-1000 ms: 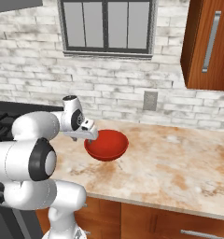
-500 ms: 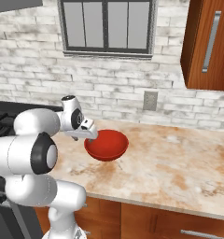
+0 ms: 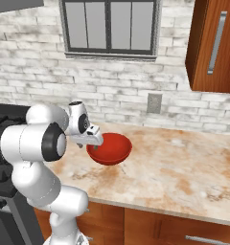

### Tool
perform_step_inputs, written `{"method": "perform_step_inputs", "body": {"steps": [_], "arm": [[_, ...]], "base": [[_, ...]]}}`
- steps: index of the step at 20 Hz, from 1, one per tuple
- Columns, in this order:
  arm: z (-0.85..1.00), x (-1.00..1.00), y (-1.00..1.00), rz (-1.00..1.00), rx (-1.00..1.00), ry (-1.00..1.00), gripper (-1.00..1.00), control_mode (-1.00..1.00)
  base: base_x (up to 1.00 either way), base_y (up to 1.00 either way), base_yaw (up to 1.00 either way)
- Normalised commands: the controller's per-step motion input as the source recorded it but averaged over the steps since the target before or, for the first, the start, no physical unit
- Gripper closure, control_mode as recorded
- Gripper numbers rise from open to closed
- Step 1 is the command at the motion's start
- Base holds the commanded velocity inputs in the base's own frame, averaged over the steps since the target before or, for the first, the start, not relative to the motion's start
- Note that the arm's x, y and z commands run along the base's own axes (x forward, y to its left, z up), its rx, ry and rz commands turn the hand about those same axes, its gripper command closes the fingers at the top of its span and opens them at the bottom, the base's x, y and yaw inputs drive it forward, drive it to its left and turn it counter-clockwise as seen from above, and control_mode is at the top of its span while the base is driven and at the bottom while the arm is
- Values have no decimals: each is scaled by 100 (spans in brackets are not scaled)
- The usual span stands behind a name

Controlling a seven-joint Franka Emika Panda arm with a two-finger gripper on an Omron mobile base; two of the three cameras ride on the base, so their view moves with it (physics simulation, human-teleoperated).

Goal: Pick the cup and bowl from the counter and place them on the counter next to the sink.

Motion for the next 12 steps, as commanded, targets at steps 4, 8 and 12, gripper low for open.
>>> {"method": "perform_step_inputs", "body": {"steps": [4,8,12], "arm": [[-32,4,0,0,0,1,-100,-100],[-21,2,0,0,0,0,-100,-100],[-3,1,0,0,-1,0,-100,-100]], "base": [[0,0,0],[0,0,0],[0,0,0]]}}
